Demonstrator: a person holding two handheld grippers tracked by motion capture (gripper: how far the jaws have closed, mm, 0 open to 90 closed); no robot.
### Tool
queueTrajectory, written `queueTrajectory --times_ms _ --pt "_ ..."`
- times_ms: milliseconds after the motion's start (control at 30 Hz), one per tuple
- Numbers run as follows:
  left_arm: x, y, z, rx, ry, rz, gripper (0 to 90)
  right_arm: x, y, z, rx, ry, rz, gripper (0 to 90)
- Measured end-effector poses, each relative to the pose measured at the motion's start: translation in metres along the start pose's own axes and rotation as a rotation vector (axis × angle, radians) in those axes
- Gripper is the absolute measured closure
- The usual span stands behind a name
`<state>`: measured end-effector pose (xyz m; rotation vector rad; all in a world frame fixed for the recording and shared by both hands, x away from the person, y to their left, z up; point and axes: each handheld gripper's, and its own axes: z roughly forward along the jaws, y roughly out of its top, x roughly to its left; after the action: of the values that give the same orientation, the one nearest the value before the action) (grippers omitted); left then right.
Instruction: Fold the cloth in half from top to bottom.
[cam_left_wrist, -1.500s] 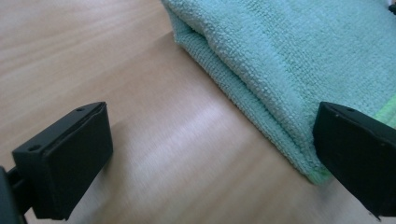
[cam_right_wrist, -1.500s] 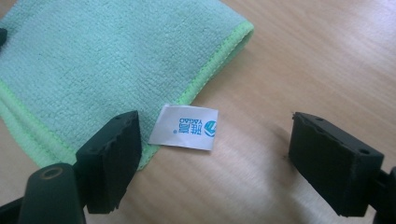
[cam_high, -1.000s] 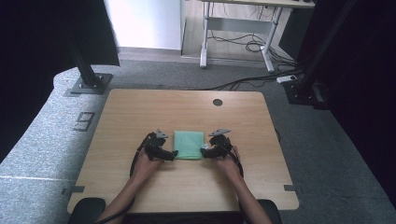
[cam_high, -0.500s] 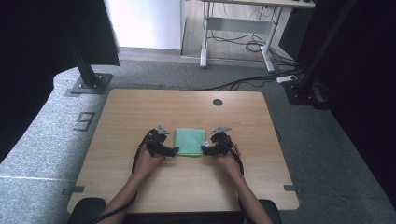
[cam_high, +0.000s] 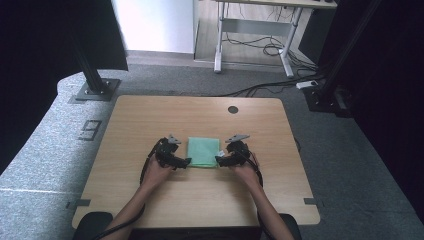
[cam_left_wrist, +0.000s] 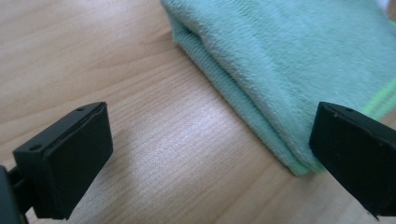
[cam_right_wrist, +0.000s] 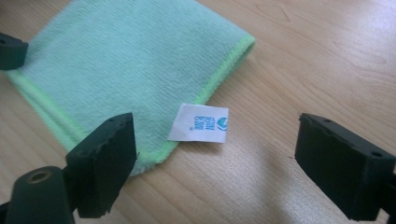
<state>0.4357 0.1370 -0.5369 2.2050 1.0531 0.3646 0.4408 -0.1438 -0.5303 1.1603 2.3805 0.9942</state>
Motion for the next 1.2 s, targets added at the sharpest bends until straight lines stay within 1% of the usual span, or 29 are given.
queueTrajectory --times_ms 67,300,400,500,667,933,1200 --pt "-0.002 0.001 -0.005 -0.010 0.003 0.019 0.0 0.001 0.001 -0.004 -0.003 0.009 -0.005 9.1" --pt "-0.007 0.000 -0.023 -0.037 -0.006 0.055 0.0 0.006 0.001 -0.015 -0.003 0.015 -0.033 4.3" --pt "-0.008 -0.001 -0.030 -0.047 -0.007 0.070 0.0 0.007 -0.001 -0.019 -0.006 0.016 -0.038 2.7" --pt "-0.010 -0.002 -0.037 -0.053 -0.010 0.078 0.0 0.009 -0.002 -0.024 -0.009 0.017 -0.041 1.5" --pt "-0.014 -0.006 -0.048 -0.056 -0.004 0.105 0.0 0.011 -0.004 -0.032 -0.019 0.023 -0.045 0.4" --pt "-0.014 -0.013 -0.062 -0.062 -0.004 0.110 0.0 0.015 -0.008 -0.046 -0.033 0.031 -0.061 0.1" --pt "-0.011 -0.025 -0.077 -0.075 0.002 0.100 0.0 0.017 -0.015 -0.059 -0.037 0.029 -0.075 0.1"
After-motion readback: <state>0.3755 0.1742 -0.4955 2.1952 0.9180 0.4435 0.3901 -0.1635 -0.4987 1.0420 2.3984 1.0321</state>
